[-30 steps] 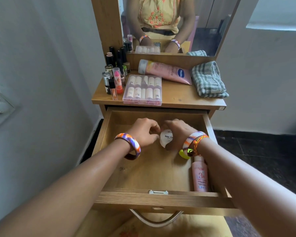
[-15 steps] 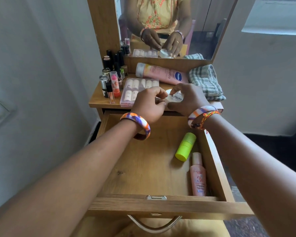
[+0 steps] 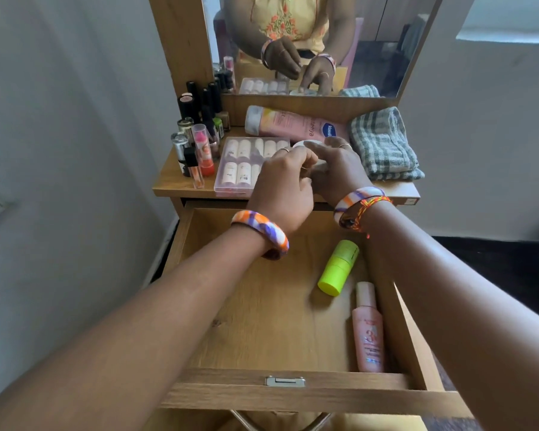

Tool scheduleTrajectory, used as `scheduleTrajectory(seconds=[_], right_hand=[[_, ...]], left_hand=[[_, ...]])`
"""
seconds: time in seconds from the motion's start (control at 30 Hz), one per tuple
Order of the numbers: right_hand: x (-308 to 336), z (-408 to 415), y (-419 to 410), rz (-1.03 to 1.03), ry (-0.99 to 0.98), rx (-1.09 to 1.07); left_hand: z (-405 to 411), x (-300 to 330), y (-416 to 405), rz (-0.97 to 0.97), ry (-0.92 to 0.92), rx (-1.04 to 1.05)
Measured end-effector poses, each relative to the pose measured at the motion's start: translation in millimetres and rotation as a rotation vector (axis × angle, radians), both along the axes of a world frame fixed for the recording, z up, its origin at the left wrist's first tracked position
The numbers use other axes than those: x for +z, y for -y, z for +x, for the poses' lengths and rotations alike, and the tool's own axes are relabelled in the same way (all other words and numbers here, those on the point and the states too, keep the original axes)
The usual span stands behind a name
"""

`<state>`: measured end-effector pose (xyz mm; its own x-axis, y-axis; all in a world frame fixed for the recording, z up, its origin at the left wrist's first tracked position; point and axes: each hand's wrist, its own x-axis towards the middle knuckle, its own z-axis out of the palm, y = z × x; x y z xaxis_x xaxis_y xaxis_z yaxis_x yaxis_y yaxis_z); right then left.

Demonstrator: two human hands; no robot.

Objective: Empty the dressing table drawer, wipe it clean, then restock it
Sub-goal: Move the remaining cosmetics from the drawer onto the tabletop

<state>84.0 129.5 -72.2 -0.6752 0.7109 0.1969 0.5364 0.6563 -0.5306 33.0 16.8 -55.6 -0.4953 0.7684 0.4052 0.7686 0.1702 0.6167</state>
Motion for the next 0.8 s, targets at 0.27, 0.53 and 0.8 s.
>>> scheduleTrajectory(seconds=[0.27, 0.53, 0.8], right_hand=[[-1.4, 54.0, 14.6, 0.128, -0.166, -0.005], [-15.1, 100.4, 30.6, 0.003, 0.130, 0.165], [-26.1, 106.0, 40.3, -0.031, 0.386, 0.176]], left_hand=[[43.7, -55.6, 14.8, -0.587, 0.023, -0.148], [66.0, -80.8, 5.4, -0.692, 0.087, -0.022], [60.5, -33.8, 20.4, -0.368, 0.144, -0.041]])
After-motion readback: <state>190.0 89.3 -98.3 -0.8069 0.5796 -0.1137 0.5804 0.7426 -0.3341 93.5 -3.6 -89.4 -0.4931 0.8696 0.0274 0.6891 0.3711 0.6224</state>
